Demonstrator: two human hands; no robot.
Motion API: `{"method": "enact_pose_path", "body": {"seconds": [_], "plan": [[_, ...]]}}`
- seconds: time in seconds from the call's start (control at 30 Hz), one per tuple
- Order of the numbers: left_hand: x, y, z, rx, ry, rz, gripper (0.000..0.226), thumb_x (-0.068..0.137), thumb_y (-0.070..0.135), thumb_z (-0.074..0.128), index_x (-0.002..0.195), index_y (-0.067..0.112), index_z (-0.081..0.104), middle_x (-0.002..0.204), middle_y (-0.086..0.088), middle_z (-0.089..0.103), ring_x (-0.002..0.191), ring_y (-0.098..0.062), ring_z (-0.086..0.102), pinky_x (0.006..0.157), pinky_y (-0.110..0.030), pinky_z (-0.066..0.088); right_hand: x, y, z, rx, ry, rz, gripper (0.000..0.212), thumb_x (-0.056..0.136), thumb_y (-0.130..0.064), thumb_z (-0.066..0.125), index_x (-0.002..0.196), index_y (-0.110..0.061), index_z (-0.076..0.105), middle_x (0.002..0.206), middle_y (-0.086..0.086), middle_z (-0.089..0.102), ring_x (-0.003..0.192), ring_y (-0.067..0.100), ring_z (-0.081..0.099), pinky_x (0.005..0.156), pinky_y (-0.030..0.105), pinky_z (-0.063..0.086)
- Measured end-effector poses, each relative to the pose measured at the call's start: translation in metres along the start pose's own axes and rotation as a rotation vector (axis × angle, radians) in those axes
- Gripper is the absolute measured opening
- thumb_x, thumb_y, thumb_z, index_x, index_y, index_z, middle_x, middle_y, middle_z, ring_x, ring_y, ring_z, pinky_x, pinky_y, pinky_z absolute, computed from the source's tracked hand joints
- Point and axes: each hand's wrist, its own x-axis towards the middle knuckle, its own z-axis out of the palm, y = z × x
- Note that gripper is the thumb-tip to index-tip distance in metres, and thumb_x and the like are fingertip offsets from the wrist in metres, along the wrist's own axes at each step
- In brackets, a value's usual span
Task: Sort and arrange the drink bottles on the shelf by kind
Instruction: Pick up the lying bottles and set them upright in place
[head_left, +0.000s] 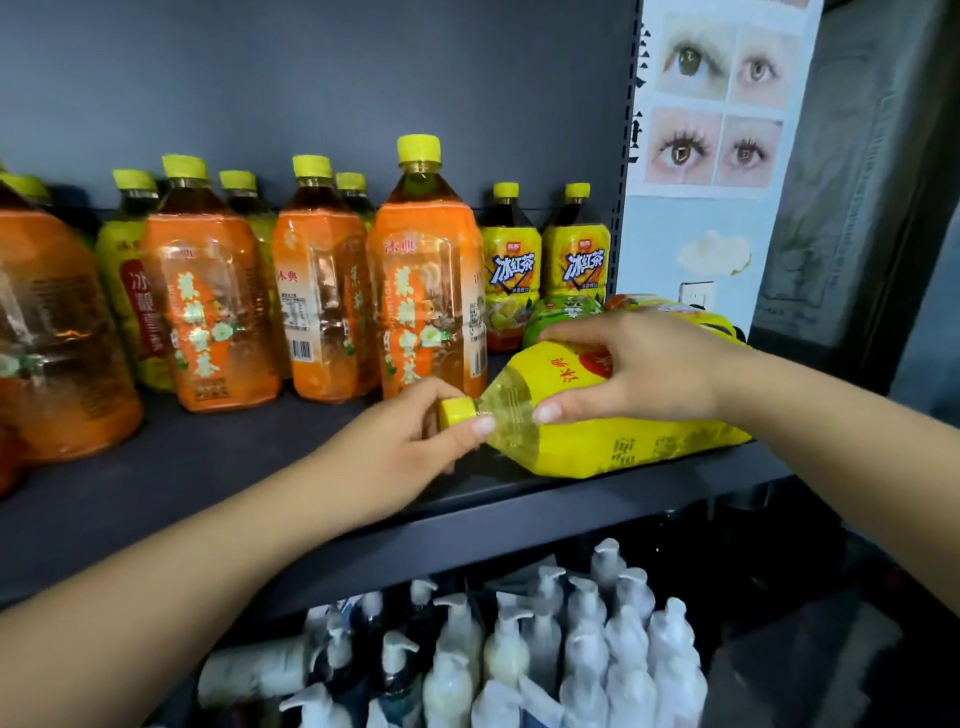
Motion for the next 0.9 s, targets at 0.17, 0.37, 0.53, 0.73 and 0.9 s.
{"method": "enact_pose_path", "body": {"seconds": [0.17, 0.37, 0.53, 0.73, 0.9], "plan": [[-0.014, -0.016, -0.011, -0.221, 0.337, 0.121, 0.03, 0.08, 0.061, 0.051, 0.086, 0.031, 0.049, 0.069, 0.015, 0.06, 0.059, 0.001, 0.055, 0.056, -0.019, 0.044, -0.003, -0.035, 0.009, 0.075, 0.162, -0.033, 0.108, 0.039, -0.081, 0.035, 0.137, -0.036, 0.039, 0.127, -0.008, 0.057, 0.118, 0.017, 0.051, 0.093, 0.029, 0.042], [-0.012, 0.009, -0.059, -0.321, 0.876, 0.393, 0.02, 0.078, 0.049, 0.042, 0.087, 0.032, 0.044, 0.086, 0.013, 0.049, 0.075, 0.012, 0.05, 0.071, -0.008, 0.039, 0.022, -0.089, 0.008, 0.573, 0.338, -0.148, 0.084, 0.053, -0.084, 0.053, 0.111, -0.024, 0.063, 0.101, -0.014, 0.065, 0.096, 0.0, 0.057, 0.088, 0.026, 0.047], [-0.008, 0.013, -0.107, -0.453, 1.018, 0.325, 0.012, 0.092, 0.026, 0.05, 0.085, 0.018, 0.044, 0.072, 0.013, 0.053, 0.06, 0.012, 0.051, 0.063, -0.008, 0.04, 0.054, -0.136, 0.025, 0.993, 0.378, -0.109, 0.042, 0.07, -0.061, 0.065, 0.086, -0.022, 0.065, 0.073, -0.021, 0.066, 0.073, -0.009, 0.059, 0.077, 0.013, 0.05], [-0.015, -0.023, -0.116, -0.419, 0.916, 0.148, 0.026, 0.097, 0.029, 0.041, 0.118, 0.018, 0.052, 0.113, 0.009, 0.058, 0.096, 0.008, 0.054, 0.084, -0.007, 0.042, 0.094, -0.179, 0.054, 1.297, 0.502, -0.014, 0.051, 0.056, -0.067, 0.067, 0.086, -0.026, 0.062, 0.088, -0.005, 0.071, 0.086, 0.017, 0.067, 0.084, 0.044, 0.053], [-0.019, -0.046, -0.097, -0.342, 0.804, 0.001, 0.048, 0.098, 0.029, 0.031, 0.144, 0.025, 0.018, 0.14, 0.013, 0.028, 0.125, 0.002, 0.03, 0.092, 0.001, 0.029, 0.121, -0.202, 0.07, 1.587, 0.479, 0.218, 0.067, 0.064, -0.061, 0.069, 0.114, -0.02, 0.052, 0.112, 0.002, 0.062, 0.102, 0.021, 0.06, 0.094, 0.041, 0.048]]}}
